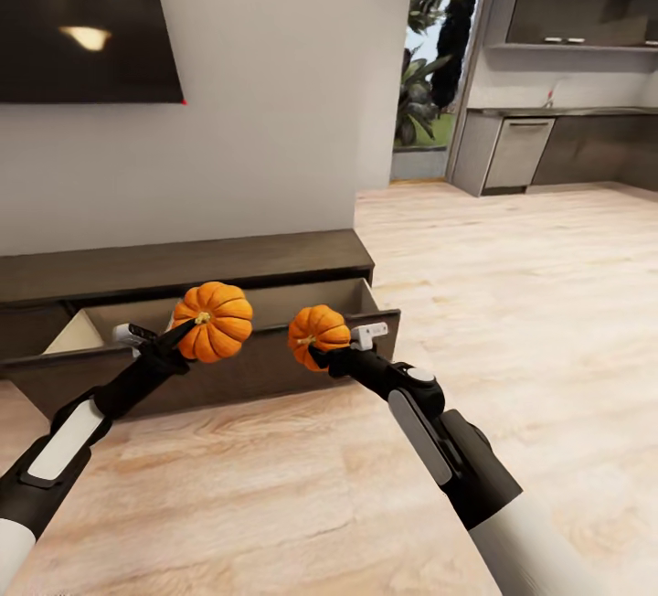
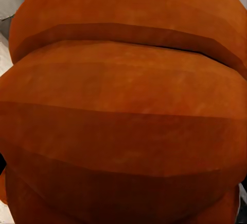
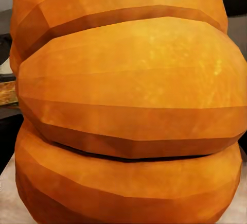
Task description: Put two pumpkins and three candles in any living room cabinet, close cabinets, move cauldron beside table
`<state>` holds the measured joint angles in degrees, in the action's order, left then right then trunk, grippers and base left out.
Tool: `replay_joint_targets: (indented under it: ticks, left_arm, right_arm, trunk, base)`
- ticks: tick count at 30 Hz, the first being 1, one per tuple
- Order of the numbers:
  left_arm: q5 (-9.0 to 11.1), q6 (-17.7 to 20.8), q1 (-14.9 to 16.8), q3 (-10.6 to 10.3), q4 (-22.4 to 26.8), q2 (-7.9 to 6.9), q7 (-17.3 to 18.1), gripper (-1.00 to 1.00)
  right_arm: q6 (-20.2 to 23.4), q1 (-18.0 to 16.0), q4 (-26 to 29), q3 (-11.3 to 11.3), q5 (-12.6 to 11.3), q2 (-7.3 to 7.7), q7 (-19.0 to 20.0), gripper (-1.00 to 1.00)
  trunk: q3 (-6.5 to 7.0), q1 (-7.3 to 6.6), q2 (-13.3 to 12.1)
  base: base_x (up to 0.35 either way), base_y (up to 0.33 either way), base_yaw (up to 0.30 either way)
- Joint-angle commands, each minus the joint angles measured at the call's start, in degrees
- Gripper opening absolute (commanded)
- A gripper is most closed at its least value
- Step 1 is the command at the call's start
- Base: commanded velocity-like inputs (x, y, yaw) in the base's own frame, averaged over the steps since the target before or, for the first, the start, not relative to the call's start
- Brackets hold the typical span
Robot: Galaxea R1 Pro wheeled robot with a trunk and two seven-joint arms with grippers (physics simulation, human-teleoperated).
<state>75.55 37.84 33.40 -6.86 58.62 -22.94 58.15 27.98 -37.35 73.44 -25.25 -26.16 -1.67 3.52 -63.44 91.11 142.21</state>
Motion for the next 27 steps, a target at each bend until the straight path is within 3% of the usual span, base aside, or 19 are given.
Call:
replay_joint_targets:
  ticks: [1,14,21,23,25,27]
  left_arm:
    - [0.04,0.03,0.00,0.00,0.00,0.00,0.03,-1.00]
    - [0.04,0.04,-0.26,0.09,-0.15,-0.09,1.21,-1.00]
    - [0.06,0.04,-0.26,0.17,0.22,-0.32,1.26,-1.00]
    - [0.05,0.04,-0.26,0.18,0.66,-0.39,1.26,-1.00]
    - [0.04,0.09,-0.26,0.23,1.39,-0.68,1.26,-1.00]
    - [0.04,0.15,-0.26,0.26,1.79,-0.91,1.26,-1.00]
  right_arm:
    - [-0.10,-0.01,0.03,0.02,-0.15,-0.02,0.00,-1.00]
    - [-0.09,-0.01,0.12,0.18,-0.28,-0.06,0.03,-1.00]
    - [-0.12,-0.01,1.67,0.70,-0.50,0.40,0.34,-1.00]
    - [-0.06,-0.01,2.16,2.60,-2.80,0.31,0.23,-1.00]
    - [0.02,-0.01,2.42,5.55,-8.22,0.40,0.00,-1.00]
    - [0.05,-0.01,2.54,6.91,-12.71,0.60,-0.13,-1.00]
  trunk:
    - [0.00,0.00,0.00]
    - [0.00,0.00,0.00]
    - [0.00,0.00,0.00]
    - [0.00,0.00,0.00]
    - [0.00,0.00,0.00]
    - [0.00,0.00,0.00]
  base:
    - [0.230,-0.247,0.300]
    - [0.248,-0.220,0.298]
    - [0.331,-0.018,0.058]
    - [0.336,0.000,0.001]
    - [0.336,0.000,0.000]
    - [0.336,0.036,0.000]
